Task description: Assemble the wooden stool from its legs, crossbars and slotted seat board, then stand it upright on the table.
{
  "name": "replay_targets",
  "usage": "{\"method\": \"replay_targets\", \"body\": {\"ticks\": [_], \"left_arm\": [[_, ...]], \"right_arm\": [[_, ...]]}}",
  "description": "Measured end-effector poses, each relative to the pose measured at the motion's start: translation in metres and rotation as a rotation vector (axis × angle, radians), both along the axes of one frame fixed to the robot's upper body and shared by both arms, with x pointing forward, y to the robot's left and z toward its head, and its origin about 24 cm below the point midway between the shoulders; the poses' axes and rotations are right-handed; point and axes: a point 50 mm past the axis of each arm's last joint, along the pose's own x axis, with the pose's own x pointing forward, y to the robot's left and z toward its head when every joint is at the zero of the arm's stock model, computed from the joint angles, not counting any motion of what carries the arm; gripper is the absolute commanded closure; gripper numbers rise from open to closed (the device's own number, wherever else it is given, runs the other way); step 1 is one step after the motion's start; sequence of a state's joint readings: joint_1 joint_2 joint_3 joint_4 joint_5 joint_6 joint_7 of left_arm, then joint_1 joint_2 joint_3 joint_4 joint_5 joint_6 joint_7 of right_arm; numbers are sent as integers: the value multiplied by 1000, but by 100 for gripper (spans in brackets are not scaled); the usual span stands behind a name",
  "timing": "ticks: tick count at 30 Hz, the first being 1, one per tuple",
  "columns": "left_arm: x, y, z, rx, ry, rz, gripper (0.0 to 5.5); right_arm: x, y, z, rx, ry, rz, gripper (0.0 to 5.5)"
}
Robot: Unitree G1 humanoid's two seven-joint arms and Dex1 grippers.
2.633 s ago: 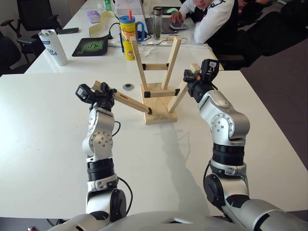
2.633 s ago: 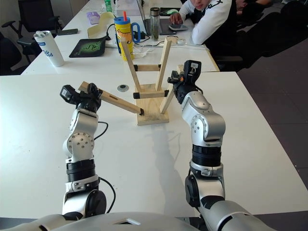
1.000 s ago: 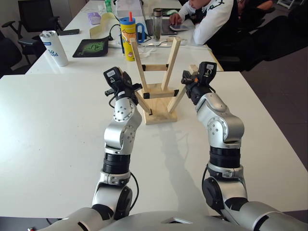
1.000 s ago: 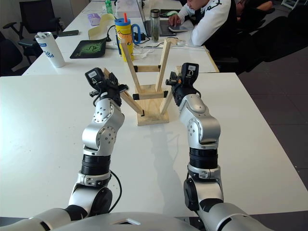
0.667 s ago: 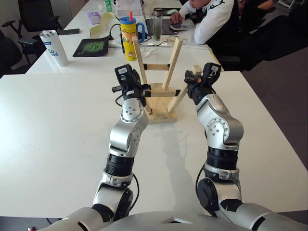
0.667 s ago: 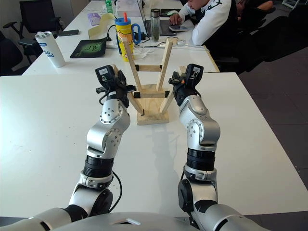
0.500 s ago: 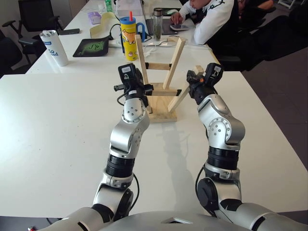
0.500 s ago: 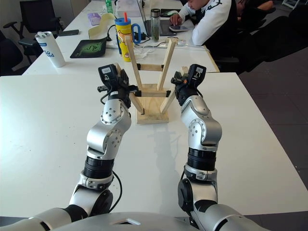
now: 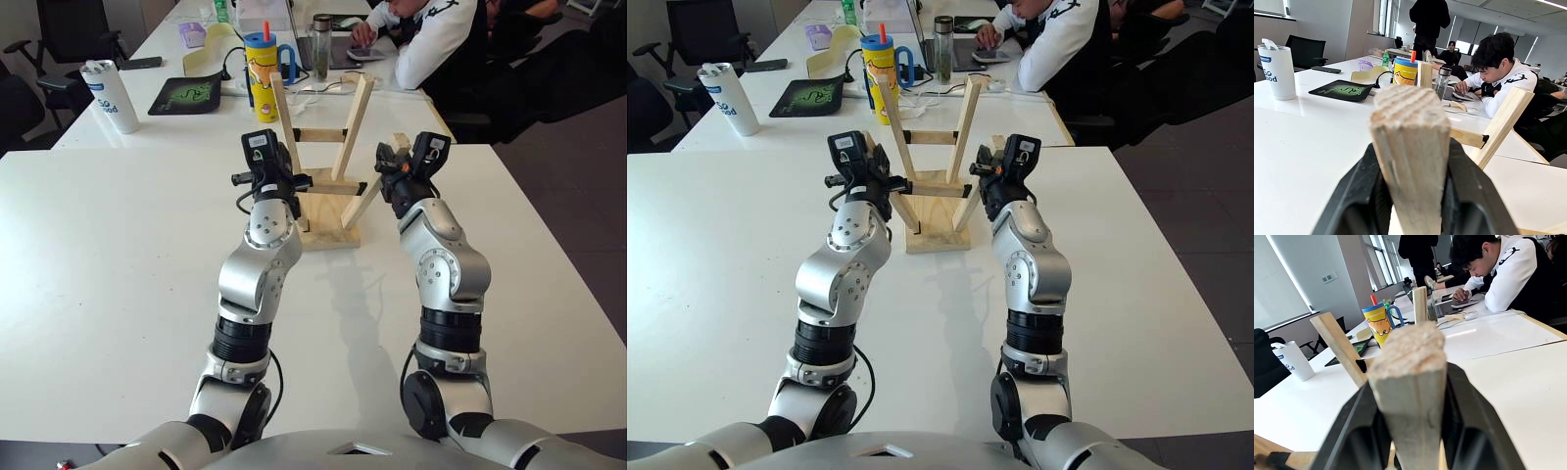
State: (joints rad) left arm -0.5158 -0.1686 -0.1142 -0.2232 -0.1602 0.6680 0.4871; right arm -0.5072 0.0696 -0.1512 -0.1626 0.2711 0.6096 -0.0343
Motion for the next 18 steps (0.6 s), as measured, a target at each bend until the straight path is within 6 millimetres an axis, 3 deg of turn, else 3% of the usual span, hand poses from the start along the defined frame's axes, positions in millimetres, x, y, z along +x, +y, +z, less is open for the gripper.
{"method": "replay_targets", "body": {"ticks": [18], "left_arm": [[8, -5, 9, 87, 41, -58, 447]], "right_arm": [[0, -2, -4, -66, -53, 35, 445]]}}
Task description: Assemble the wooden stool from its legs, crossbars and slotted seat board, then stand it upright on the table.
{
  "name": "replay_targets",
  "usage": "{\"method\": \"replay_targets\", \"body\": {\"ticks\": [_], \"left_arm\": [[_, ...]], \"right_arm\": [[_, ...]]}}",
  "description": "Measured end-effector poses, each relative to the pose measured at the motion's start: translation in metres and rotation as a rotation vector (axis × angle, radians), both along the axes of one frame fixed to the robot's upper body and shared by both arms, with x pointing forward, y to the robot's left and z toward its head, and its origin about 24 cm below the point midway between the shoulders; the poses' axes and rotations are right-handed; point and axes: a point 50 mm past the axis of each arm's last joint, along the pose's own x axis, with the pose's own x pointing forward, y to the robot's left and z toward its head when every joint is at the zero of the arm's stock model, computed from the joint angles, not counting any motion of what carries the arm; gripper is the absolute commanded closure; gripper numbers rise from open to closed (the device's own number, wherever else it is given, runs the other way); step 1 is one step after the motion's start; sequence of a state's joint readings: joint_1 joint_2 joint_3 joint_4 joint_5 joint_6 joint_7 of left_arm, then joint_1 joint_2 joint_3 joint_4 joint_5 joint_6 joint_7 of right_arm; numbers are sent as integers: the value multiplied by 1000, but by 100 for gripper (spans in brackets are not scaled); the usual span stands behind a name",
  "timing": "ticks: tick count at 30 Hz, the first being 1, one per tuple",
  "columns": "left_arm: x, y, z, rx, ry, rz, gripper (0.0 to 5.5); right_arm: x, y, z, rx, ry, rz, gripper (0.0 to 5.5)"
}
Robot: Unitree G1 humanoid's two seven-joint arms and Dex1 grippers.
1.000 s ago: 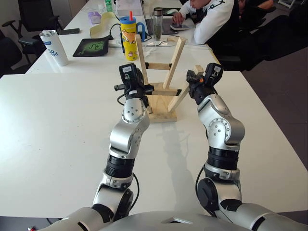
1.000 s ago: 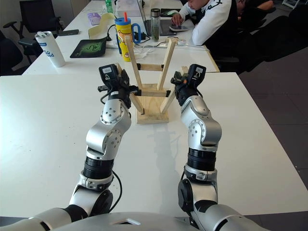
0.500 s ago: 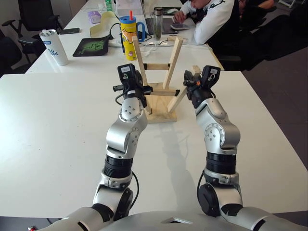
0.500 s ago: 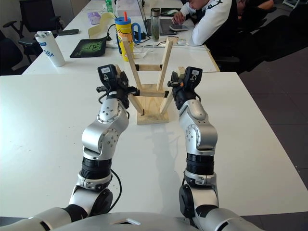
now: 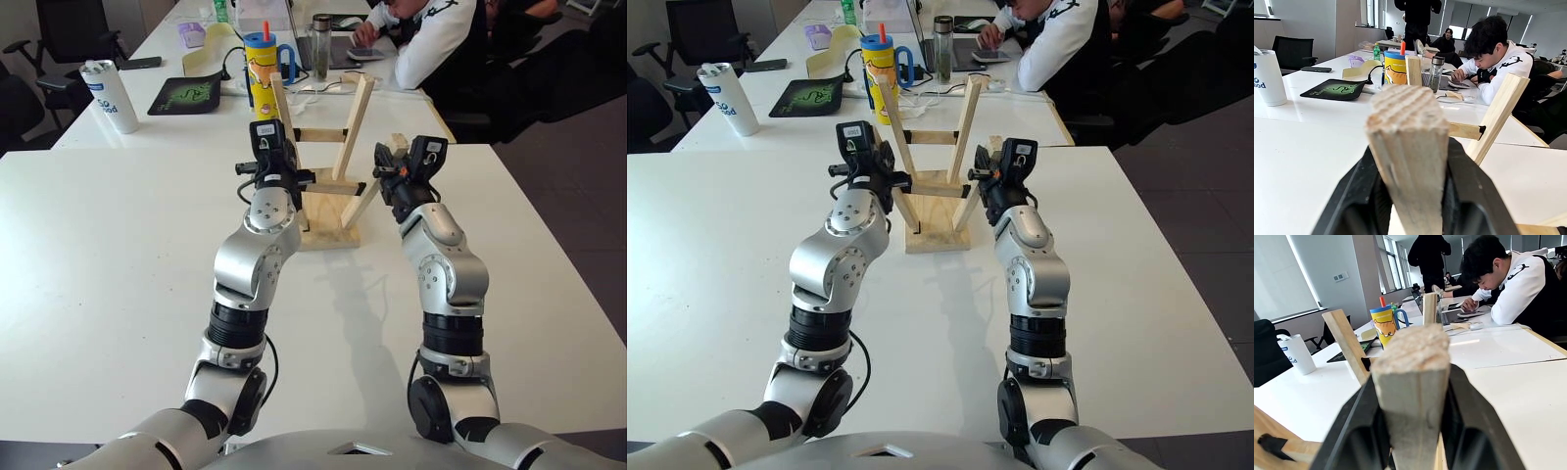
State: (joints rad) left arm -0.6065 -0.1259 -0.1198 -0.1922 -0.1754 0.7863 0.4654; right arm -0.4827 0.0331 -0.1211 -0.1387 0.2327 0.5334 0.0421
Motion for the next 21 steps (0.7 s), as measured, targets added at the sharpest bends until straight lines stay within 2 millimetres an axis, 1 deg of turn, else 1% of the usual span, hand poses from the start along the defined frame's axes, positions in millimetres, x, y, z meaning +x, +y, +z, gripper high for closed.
{"method": "replay_targets", "body": {"ticks": [12, 21], "left_arm": [[2, -11, 3, 86, -14, -23, 445], [5, -9, 0, 67, 9, -24, 442]], "right_arm": [[1, -4, 0, -18, 4, -7, 443], [3, -2, 4, -68, 30, 10, 443]]}}
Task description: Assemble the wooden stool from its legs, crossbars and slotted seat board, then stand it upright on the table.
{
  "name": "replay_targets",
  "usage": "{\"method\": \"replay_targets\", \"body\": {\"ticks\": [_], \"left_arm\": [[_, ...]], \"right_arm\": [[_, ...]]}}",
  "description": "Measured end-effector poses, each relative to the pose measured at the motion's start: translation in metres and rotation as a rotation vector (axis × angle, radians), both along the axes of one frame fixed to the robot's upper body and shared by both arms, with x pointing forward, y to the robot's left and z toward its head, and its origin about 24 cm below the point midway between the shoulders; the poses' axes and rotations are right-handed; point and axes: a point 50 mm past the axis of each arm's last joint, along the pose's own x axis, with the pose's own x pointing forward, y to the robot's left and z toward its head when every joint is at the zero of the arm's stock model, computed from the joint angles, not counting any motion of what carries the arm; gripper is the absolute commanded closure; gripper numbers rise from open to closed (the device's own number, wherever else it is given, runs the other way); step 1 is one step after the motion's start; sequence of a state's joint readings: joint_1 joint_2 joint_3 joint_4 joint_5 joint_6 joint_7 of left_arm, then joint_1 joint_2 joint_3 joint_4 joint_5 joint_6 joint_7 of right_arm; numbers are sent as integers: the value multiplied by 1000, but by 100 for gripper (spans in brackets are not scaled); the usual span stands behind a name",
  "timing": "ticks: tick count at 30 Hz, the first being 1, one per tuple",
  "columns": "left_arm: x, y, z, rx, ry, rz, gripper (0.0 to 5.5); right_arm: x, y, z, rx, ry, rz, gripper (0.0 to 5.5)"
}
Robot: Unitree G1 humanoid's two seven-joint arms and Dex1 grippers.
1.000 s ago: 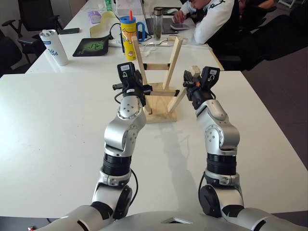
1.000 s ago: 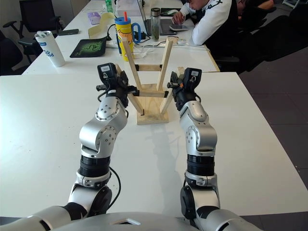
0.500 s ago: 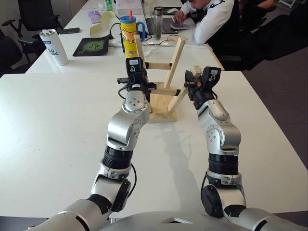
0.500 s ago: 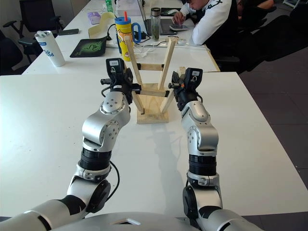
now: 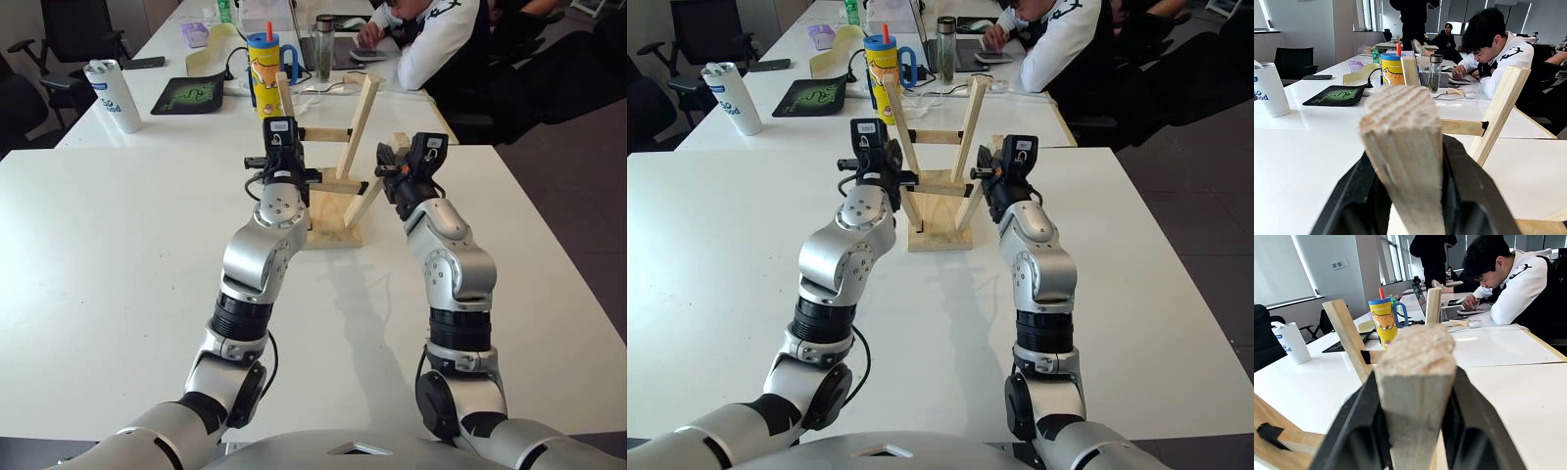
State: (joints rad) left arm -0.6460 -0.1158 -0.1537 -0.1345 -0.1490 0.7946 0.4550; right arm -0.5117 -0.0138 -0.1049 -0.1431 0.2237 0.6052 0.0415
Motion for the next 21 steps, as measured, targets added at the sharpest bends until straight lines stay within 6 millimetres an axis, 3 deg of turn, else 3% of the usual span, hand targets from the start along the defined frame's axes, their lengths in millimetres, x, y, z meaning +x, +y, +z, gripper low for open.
{"method": "replay_targets", "body": {"ticks": [21], "left_arm": [[16, 6, -10, -112, -34, -53, 442]], "right_arm": [[4, 7, 0, 4, 10, -94, 442]]}}
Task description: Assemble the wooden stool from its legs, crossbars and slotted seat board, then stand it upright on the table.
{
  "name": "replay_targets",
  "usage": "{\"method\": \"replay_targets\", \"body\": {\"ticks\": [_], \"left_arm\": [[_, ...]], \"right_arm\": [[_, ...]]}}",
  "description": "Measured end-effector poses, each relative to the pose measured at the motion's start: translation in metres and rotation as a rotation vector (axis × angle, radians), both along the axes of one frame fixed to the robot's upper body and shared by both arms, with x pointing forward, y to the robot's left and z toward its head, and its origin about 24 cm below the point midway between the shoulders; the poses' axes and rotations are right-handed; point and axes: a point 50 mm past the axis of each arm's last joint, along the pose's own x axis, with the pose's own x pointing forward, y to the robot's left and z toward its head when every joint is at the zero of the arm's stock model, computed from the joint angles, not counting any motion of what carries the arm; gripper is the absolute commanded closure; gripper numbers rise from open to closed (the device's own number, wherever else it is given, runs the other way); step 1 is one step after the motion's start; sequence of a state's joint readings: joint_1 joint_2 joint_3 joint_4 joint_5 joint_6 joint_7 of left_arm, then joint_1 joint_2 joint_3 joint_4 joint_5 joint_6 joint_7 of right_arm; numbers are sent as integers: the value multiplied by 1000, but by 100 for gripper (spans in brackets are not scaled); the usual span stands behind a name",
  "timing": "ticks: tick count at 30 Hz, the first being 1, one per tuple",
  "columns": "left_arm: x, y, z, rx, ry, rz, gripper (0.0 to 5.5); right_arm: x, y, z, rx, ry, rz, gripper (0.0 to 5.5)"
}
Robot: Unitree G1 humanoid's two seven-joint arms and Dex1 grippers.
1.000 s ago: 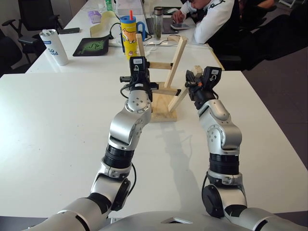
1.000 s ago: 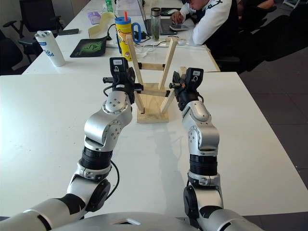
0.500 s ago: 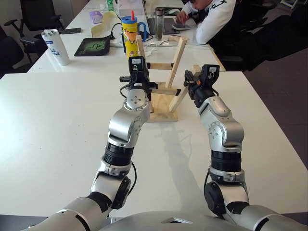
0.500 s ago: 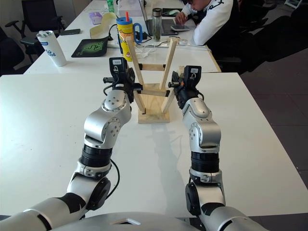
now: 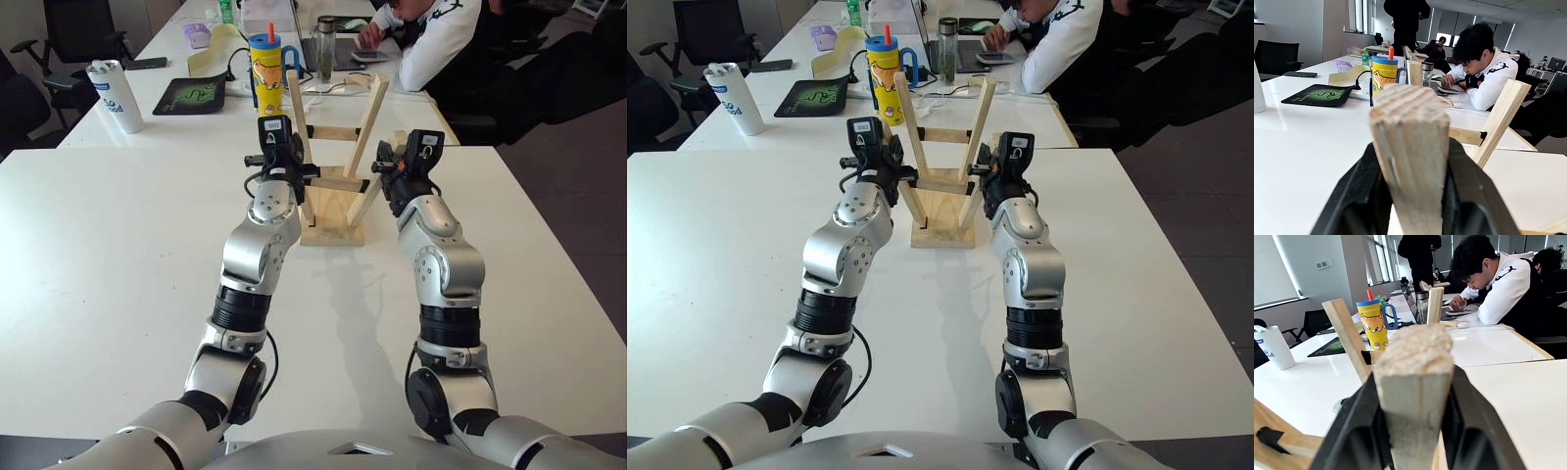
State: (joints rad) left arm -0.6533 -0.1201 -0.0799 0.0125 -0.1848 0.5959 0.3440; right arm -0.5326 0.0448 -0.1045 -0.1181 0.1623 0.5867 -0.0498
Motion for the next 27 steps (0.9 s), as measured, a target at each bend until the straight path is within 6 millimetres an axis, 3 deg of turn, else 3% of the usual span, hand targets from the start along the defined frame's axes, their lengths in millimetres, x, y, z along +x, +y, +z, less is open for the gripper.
{"method": "replay_targets", "body": {"ticks": [10, 12, 14, 18, 27], "left_arm": [[4, 0, -16, -58, 82, -51, 442], [5, 0, -16, -58, 84, -51, 398], [4, -3, -40, -46, 210, -87, 370], [3, -6, -43, -59, 225, -119, 321], [3, -7, -44, -62, 228, -130, 321]], "right_arm": [[0, 3, -1, -6, 4, -48, 443], [0, 3, -1, -5, 4, -52, 443], [0, 3, -2, -2, 0, -58, 445], [0, 3, -3, 2, 0, -68, 445], [1, 3, -4, 6, -3, -74, 445]]}}
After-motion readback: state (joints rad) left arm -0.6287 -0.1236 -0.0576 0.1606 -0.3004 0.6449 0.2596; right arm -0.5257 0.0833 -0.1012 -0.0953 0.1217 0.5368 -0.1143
